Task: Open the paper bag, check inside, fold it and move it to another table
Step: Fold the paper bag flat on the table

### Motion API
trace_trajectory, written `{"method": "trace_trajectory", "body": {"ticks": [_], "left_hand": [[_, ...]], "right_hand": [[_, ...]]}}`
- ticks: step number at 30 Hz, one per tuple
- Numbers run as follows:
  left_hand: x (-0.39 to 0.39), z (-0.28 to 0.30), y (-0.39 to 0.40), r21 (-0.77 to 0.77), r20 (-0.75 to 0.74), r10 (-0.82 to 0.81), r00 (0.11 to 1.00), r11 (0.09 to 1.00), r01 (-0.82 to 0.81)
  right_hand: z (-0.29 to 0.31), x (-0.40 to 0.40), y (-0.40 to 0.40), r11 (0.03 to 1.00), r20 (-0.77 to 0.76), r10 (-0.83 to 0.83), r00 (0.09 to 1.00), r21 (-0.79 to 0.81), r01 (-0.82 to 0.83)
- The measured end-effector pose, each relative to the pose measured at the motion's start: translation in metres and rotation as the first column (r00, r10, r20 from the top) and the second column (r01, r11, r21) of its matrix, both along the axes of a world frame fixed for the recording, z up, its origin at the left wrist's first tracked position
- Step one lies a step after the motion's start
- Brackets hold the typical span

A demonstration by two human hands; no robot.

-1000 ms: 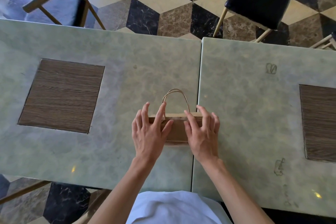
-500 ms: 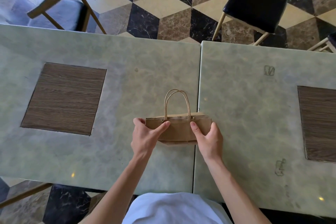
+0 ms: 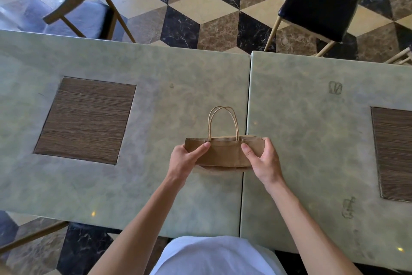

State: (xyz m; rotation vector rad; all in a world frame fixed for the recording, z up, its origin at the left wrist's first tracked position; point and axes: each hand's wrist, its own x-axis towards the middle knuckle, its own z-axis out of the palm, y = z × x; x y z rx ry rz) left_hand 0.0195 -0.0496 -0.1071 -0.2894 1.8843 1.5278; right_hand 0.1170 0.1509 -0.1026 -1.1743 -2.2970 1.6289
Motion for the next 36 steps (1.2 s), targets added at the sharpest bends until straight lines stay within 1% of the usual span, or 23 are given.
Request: {"method": "trace_trajectory", "body": {"ticks": [7,10,14,19,25,26,28,29,30,31,32,33,34,35,36], "left_hand": [[-0.038,0.002,0.037,-0.141,-0.089,-0.035,0.995,0.99,0.022],[-0.059,0.004,0.054,-0.159,-0.133,-0.048,0.99,0.987,0.026],[-0.079,0.005,0.069,-0.164,-0.148,-0.067,0.987,0.986,0.042],[-0.089,-0.002,0.077,-0.15,-0.157,-0.047,0.986,0.988,0.023],[-0.095,-0.005,0.082,-0.143,-0.22,-0.028,0.975,0.99,-0.004],[-0.095,-0.003,0.083,-0.163,-0.231,-0.035,0.972,0.987,-0.003],[-0.094,0.001,0.087,-0.29,-0.257,-0.065,0.964,0.957,-0.012],[-0.093,0.004,0.088,-0.382,-0.303,-0.092,0.949,0.924,-0.033],[-0.091,0.007,0.09,-0.47,-0.38,-0.139,0.915,0.88,-0.062],[-0.09,0.01,0.092,-0.543,-0.475,-0.212,0.854,0.834,-0.095],[-0.088,0.011,0.094,-0.604,-0.561,-0.309,0.767,0.787,-0.124],[-0.086,0.012,0.096,-0.662,-0.613,-0.417,0.671,0.734,-0.149],[-0.083,0.013,0.099,-0.712,-0.631,-0.512,0.583,0.68,-0.173],[-0.079,0.012,0.103,-0.75,-0.624,-0.587,0.515,0.635,-0.184],[-0.075,0.011,0.108,-0.779,-0.603,-0.642,0.474,0.601,-0.178]], "right_hand": [[0.007,-0.032,0.029,0.977,0.022,-0.046,0.999,0.209,0.04],[0.007,-0.046,0.042,0.958,-0.002,-0.074,0.997,0.277,0.072],[0.005,-0.059,0.054,0.939,-0.007,-0.074,0.997,0.337,0.072],[0.002,-0.071,0.061,0.928,-0.01,-0.083,0.997,0.363,0.081],[-0.002,-0.074,0.067,0.945,0.029,-0.102,0.994,0.314,0.088],[-0.002,-0.073,0.068,0.949,0.044,-0.116,0.992,0.3,0.098],[0.001,-0.073,0.07,0.943,0.062,-0.137,0.989,0.313,0.111],[0.003,-0.073,0.07,0.929,0.059,-0.135,0.989,0.355,0.106],[0.006,-0.074,0.07,0.901,0.058,-0.126,0.99,0.425,0.09],[0.009,-0.076,0.069,0.851,0.069,-0.112,0.991,0.521,0.06],[0.011,-0.078,0.067,0.779,0.095,-0.1,0.99,0.627,0.019],[0.012,-0.082,0.064,0.691,0.125,-0.093,0.988,0.722,-0.027],[0.014,-0.086,0.06,0.607,0.152,-0.083,0.985,0.791,-0.071],[0.014,-0.091,0.055,0.54,0.176,-0.063,0.982,0.834,-0.115],[0.014,-0.096,0.048,0.495,0.201,-0.037,0.979,0.854,-0.157]]}}
